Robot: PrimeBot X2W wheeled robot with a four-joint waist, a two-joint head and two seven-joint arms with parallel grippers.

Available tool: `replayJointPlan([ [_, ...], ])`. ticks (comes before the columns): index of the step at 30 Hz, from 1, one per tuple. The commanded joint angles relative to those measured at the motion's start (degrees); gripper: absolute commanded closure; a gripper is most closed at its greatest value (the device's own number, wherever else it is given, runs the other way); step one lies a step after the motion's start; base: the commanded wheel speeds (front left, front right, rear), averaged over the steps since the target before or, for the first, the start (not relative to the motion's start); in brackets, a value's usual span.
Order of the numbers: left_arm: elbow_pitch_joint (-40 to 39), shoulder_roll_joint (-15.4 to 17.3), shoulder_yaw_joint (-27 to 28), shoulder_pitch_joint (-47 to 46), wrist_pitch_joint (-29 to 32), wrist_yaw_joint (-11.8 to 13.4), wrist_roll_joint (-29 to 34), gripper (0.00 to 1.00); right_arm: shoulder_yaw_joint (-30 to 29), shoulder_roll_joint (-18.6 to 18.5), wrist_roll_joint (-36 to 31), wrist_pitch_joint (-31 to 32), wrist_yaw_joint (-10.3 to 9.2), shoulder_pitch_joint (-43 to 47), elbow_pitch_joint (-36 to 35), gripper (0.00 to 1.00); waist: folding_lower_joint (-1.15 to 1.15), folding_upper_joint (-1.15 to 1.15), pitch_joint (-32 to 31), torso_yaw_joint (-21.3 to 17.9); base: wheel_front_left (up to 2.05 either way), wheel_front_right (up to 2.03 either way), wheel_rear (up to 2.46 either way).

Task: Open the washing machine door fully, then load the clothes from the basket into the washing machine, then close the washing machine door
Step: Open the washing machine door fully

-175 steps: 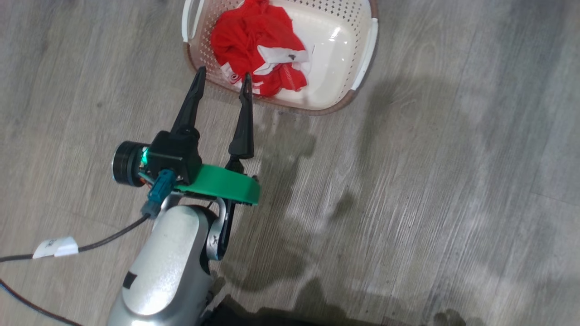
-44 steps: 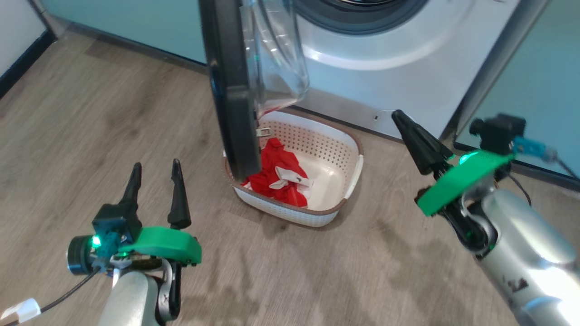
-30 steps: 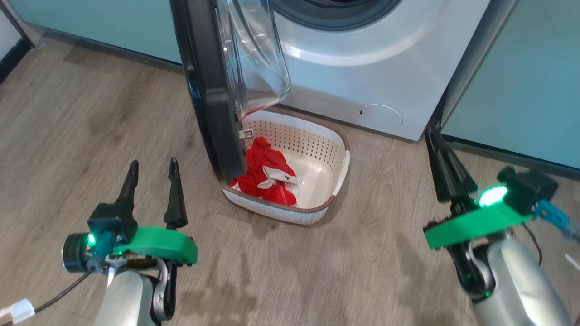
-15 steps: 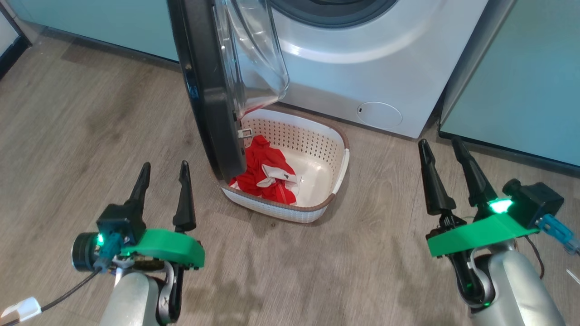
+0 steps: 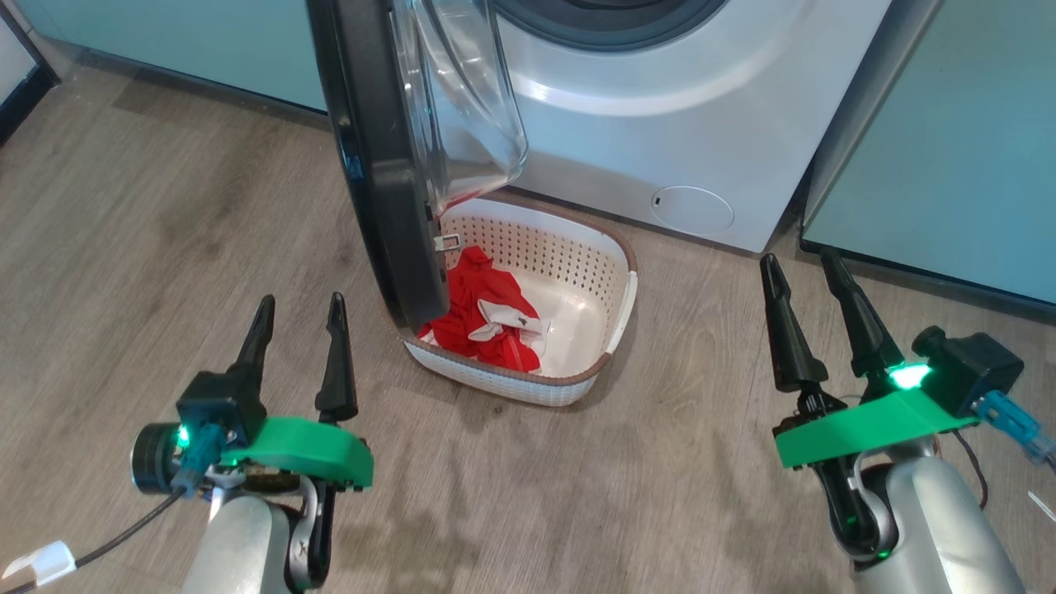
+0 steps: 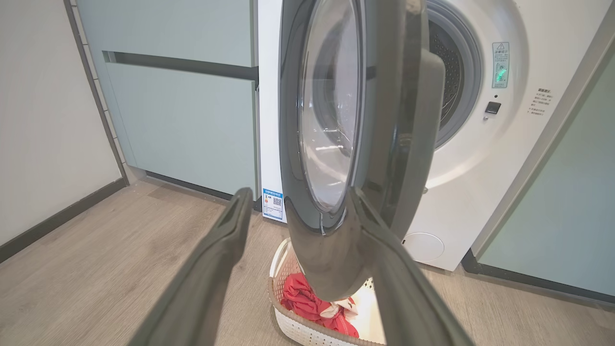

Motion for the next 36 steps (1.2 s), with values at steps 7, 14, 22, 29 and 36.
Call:
replayJointPlan([
  [7, -2.22, 0.59, 1.29, -1.3, -0.56, 0.12, 0.06, 0.0, 1.03, 0.42, -0.61, -0.53, 0.01, -0.92, -1.76, 0.0, 0.0, 0.0, -0.09, -0.05, 0.0, 0.0, 0.0],
  [14, -2.17, 0.59, 0.96, -1.05, -0.56, -0.08, 0.14, 0.0, 1.14, 0.39, -0.69, -0.53, 0.01, -0.58, -1.48, 0.0, 0.0, 0.0, -0.56, 0.05, 0.0, 0.0, 0.0],
  [22, -1.18, 0.59, 0.65, -0.9, -0.56, -1.19, -1.03, 1.0, 0.98, 0.47, -1.15, -0.53, 0.01, -0.48, -1.04, 0.0, 0.0, 0.0, -0.78, 0.06, 0.0, 0.0, 0.0],
  [29, -1.92, 0.59, 1.17, -0.95, -0.56, -1.72, -1.25, 1.0, 1.6, 0.58, -1.21, -0.53, 0.01, -0.63, -0.52, 0.0, 0.0, 0.0, -0.94, -0.15, 0.0, 0.0, 0.0],
  [36, -10.03, 0.59, 4.73, -3.71, -0.56, -0.1, -3.79, 1.0, 1.43, 0.58, -1.51, -0.53, 0.01, -0.76, -0.24, 0.0, 0.0, 0.0, -0.56, -0.33, 0.0, 0.0, 0.0],
])
